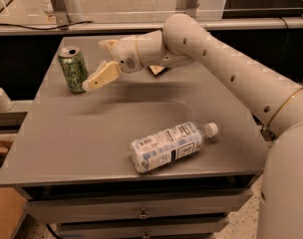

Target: Move green can near blue plastic bottle

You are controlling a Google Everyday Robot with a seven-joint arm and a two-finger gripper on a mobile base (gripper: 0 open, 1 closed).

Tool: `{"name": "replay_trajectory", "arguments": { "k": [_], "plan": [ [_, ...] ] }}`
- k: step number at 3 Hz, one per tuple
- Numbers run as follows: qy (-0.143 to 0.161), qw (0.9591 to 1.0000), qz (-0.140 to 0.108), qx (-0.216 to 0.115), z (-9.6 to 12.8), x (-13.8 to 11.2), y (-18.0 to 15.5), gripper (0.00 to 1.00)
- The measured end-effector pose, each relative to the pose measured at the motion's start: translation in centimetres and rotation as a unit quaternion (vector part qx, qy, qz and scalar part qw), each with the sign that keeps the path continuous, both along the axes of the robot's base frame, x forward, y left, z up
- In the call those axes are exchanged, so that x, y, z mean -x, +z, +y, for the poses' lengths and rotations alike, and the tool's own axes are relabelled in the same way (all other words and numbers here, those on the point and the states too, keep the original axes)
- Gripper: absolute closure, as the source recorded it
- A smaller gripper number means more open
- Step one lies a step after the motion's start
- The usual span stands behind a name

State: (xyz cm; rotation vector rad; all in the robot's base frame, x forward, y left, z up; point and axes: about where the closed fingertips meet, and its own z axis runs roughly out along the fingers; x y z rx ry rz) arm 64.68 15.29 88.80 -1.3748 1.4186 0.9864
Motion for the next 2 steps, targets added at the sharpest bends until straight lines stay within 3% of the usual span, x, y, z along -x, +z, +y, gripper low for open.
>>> {"name": "replay_trajectory", "arguments": {
  "k": [2],
  "plan": [
    [0.045, 0.9989, -0.003, -0.015, 7.5, 0.9, 0.2, 0.0]
  ]
}}
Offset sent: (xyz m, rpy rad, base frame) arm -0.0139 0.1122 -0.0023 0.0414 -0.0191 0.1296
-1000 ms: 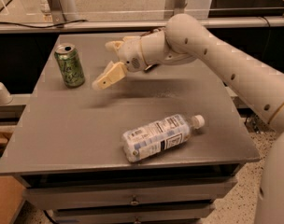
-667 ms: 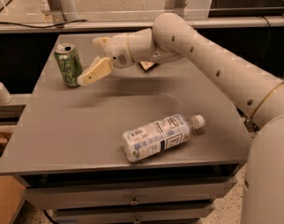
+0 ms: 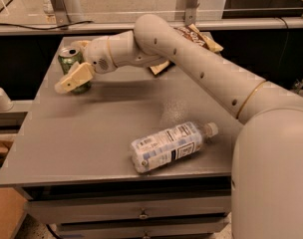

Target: Move green can near blue plastic bottle

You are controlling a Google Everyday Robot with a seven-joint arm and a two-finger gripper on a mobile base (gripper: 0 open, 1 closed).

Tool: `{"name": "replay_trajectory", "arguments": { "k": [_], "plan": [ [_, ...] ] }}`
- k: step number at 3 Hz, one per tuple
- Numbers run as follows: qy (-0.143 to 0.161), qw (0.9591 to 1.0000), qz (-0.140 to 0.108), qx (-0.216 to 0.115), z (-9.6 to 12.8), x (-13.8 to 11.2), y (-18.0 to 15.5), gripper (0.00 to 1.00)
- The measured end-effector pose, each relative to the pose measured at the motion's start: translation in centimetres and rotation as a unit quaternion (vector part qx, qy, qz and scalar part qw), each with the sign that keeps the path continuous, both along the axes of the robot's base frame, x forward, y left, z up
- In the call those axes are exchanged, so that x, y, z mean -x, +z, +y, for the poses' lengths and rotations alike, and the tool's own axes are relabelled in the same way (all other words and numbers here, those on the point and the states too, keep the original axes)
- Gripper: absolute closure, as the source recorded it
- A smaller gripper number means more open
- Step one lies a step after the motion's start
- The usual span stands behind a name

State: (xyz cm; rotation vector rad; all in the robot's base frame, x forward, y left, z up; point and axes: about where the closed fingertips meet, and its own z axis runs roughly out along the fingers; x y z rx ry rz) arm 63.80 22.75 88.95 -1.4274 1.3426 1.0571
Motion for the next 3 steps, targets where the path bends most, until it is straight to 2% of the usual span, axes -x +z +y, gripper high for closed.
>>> {"name": "replay_trajectory", "arguments": {
  "k": [1, 3],
  "plan": [
    [0.007, 1.0, -0.001, -0.002, 1.8, 0.5, -0.8, 0.16],
    [0.0, 1.0, -0.002, 0.001, 2.1, 1.1, -2.1, 0.63]
  ]
}}
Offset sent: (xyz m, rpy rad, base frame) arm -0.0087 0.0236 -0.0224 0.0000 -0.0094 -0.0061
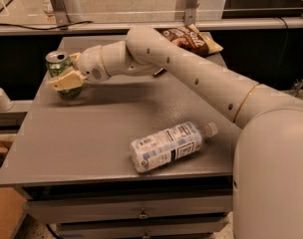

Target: Move green can near blue plastic bottle

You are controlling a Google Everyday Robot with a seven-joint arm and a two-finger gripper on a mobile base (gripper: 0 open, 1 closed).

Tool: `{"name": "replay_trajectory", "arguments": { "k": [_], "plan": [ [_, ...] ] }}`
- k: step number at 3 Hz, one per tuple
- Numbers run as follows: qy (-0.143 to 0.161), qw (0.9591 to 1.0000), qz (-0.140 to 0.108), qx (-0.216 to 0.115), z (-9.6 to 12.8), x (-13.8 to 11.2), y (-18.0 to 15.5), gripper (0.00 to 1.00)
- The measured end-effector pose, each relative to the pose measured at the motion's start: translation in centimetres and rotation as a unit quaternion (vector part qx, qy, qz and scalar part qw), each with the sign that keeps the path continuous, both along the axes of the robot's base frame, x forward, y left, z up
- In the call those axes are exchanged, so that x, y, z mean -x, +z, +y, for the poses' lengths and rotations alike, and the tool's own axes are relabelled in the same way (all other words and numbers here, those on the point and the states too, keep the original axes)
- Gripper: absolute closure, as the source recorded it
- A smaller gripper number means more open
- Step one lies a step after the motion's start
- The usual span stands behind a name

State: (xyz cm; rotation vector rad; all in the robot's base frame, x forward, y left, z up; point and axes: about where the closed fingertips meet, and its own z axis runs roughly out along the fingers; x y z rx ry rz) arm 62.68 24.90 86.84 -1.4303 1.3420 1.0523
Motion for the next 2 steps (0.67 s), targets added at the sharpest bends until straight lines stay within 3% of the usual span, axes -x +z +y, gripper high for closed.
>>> {"name": "replay_trajectory", "arguments": {
  "k": [1, 2],
  "plan": [
    [-0.012, 0.9999, -0.004, -0.001, -1.4, 0.0, 0.4, 0.86],
    [-0.031, 0.9994, -0.014, -0.002, -4.9, 0.2, 1.9, 1.0]
  ]
}}
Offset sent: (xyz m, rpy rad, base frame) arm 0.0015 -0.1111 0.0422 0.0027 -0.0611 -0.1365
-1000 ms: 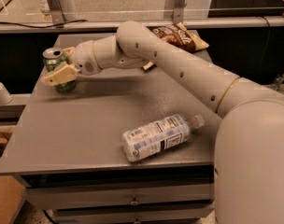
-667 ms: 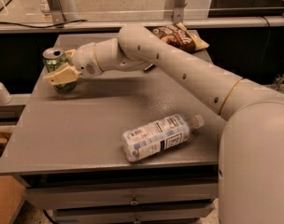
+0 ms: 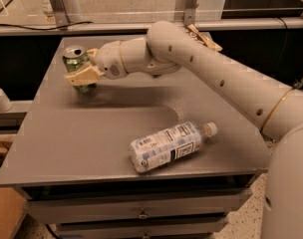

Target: Move green can near blue plastic bottle

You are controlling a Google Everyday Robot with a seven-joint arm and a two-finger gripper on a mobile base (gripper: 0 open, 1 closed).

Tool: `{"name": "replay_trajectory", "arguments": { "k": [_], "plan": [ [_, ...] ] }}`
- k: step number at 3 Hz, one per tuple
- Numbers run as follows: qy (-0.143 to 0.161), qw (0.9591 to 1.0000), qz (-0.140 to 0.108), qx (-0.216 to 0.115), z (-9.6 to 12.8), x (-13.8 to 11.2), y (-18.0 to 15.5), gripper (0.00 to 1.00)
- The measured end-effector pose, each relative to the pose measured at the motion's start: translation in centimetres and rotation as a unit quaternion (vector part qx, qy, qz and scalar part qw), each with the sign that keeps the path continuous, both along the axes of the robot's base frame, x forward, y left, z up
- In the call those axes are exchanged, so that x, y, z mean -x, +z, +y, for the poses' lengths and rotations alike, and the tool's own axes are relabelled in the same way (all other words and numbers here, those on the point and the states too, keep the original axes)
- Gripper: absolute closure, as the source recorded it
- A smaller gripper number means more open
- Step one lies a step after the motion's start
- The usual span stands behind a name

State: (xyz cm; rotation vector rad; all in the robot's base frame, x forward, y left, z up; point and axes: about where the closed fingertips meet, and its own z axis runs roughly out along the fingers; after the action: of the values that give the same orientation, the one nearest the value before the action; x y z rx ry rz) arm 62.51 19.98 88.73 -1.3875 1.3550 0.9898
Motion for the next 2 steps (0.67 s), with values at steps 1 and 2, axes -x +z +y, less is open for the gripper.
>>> {"name": "replay_trajectory", "arguments": {
  "k": [1, 2],
  "plan": [
    [-0.026, 0.9996, -0.003, 0.007, -4.5, 0.3, 0.7, 1.0],
    [-0.055, 0.9984, -0.001, 0.016, -9.3, 1.3, 0.6, 1.0]
  ]
}}
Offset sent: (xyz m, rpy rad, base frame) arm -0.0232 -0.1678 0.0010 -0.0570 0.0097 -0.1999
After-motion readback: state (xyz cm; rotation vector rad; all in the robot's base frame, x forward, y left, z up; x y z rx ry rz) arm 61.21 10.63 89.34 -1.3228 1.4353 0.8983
